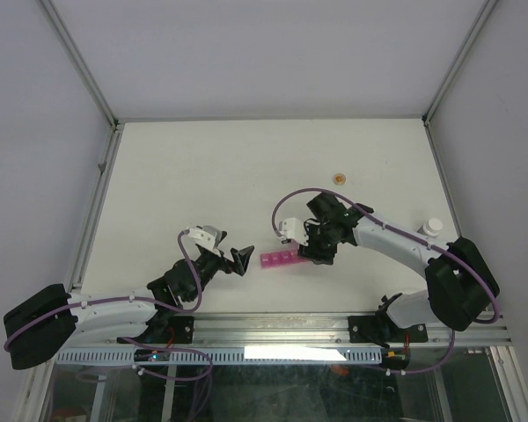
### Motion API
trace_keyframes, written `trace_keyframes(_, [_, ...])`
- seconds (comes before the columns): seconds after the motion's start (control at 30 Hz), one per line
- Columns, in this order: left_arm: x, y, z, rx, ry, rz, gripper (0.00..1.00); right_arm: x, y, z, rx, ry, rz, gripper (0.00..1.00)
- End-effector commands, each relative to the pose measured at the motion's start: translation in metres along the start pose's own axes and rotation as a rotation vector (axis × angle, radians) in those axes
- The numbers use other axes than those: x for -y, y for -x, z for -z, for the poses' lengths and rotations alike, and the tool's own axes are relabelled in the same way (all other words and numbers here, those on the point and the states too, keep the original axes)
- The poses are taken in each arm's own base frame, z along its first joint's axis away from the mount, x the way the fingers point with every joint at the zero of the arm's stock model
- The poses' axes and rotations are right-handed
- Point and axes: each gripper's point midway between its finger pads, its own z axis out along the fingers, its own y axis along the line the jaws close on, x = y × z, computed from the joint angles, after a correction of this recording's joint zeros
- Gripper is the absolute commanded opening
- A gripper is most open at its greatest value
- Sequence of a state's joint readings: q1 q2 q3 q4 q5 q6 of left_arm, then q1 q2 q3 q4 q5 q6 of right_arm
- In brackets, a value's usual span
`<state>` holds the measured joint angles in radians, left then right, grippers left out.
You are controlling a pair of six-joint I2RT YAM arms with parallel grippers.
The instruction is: Sort the pills into containers
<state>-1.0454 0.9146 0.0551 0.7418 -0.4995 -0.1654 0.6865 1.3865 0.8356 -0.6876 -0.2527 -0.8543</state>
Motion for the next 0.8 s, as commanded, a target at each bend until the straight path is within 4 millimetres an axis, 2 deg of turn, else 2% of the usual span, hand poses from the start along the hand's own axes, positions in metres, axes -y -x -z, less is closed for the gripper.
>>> trace_keyframes(0.0, [0.003,0.021,-0.005,0.065,-0.002,0.028,0.99,0.001,0.014,0.009,0.048,-0.005,0.008,0.00])
trace_keyframes(0.1, [0.003,0.020,-0.004,0.065,-0.001,0.030,0.99,0.013,0.008,0.008,0.032,-0.076,0.018,0.00])
trace_keyframes(0.2, [0.002,0.020,-0.004,0.065,-0.001,0.028,0.99,0.002,0.016,0.011,0.056,-0.005,0.009,0.00])
trace_keyframes(0.27, [0.003,0.020,-0.004,0.064,-0.001,0.029,0.99,0.012,0.010,0.009,0.035,-0.068,0.019,0.00])
trace_keyframes(0.37, [0.002,0.020,-0.004,0.066,-0.001,0.029,0.99,0.001,0.014,0.010,0.046,0.007,0.005,0.00])
trace_keyframes(0.47, [0.002,0.020,-0.004,0.066,-0.001,0.030,0.99,0.012,0.007,0.009,0.021,-0.061,0.018,0.00])
trace_keyframes(0.53, [0.003,0.020,-0.004,0.064,-0.004,0.028,0.99,0.002,0.015,0.013,0.052,-0.001,0.007,0.00])
trace_keyframes(0.57, [0.003,0.020,-0.004,0.065,-0.003,0.029,0.99,0.002,0.017,0.014,0.065,0.001,0.013,0.00])
trace_keyframes(0.63, [0.002,0.020,-0.005,0.064,-0.001,0.030,0.99,0.011,0.010,0.011,0.031,-0.051,0.024,0.00])
trace_keyframes(0.73, [0.003,0.020,-0.005,0.064,-0.004,0.028,0.99,0.001,0.015,0.015,0.043,0.014,0.012,0.00])
trace_keyframes(0.77, [0.003,0.020,-0.005,0.064,-0.003,0.029,0.99,0.004,0.016,0.015,0.050,-0.009,0.022,0.00])
